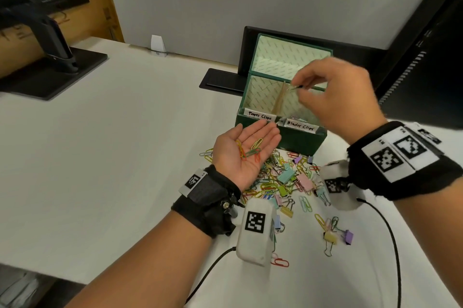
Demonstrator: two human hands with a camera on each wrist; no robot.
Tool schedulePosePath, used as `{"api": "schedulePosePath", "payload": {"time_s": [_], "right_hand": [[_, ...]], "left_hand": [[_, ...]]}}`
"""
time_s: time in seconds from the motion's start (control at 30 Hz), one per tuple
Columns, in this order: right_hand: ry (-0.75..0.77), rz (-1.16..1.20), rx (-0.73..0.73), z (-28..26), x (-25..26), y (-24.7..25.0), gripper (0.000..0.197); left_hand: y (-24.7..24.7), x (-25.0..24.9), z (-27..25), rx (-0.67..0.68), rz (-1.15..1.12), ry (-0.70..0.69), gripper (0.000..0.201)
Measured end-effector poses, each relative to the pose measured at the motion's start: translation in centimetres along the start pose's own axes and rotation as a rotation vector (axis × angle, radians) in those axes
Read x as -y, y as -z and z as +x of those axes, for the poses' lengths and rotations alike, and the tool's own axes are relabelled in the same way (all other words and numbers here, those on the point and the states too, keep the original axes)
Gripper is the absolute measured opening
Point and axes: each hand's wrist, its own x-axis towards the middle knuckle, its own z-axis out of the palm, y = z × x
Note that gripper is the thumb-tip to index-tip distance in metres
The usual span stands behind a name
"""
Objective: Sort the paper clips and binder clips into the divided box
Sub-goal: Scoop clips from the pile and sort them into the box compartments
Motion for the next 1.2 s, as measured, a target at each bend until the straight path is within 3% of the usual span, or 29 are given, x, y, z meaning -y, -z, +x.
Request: {"api": "schedulePosePath", "payload": {"time_s": [0.07,0.2,0.27,0.33,0.4,0.53,0.77,0.9,1.07,1.2], "right_hand": [[-0.076,-0.051,-0.051,0.6,-1.6,0.4,0.015],[-0.171,-0.236,0.279,0.1,-3.3,-0.1,0.024],[-0.097,-0.203,0.303,-0.8,-2.2,-0.2,0.029],[0.079,-0.110,0.328,-1.5,-0.2,-0.1,0.030],[0.209,-0.073,0.467,-2.3,1.4,-0.3,0.035],[0.287,-0.192,0.678,-2.9,2.6,-2.0,0.043],[0.276,-0.216,0.675,-2.5,3.0,-3.9,0.041],[0.211,-0.131,0.678,-2.3,3.3,-4.1,0.048],[0.279,-0.188,0.659,-2.5,3.8,-5.0,0.047],[0.334,-0.296,0.754,-2.3,3.9,-5.2,0.039]], "left_hand": [[0.1,0.0,0.0,0.007,-0.008,0.002,0.045],[0.1,0.0,0.0,0.023,-0.013,0.008,0.045],[0.0,-0.1,0.0,0.033,-0.016,0.005,0.045],[0.0,-0.1,0.0,0.039,-0.015,-0.003,0.046],[0.0,0.0,0.1,0.040,-0.004,-0.013,0.046],[0.1,0.1,0.0,0.055,0.008,-0.006,0.049],[0.3,0.0,0.0,0.055,0.045,-0.031,0.050],[0.0,0.3,0.2,-0.009,-0.020,-0.034,0.040],[0.5,0.5,0.4,-0.032,-0.029,-0.046,0.027],[0.9,0.6,0.8,-0.033,-0.010,-0.026,0.040]]}}
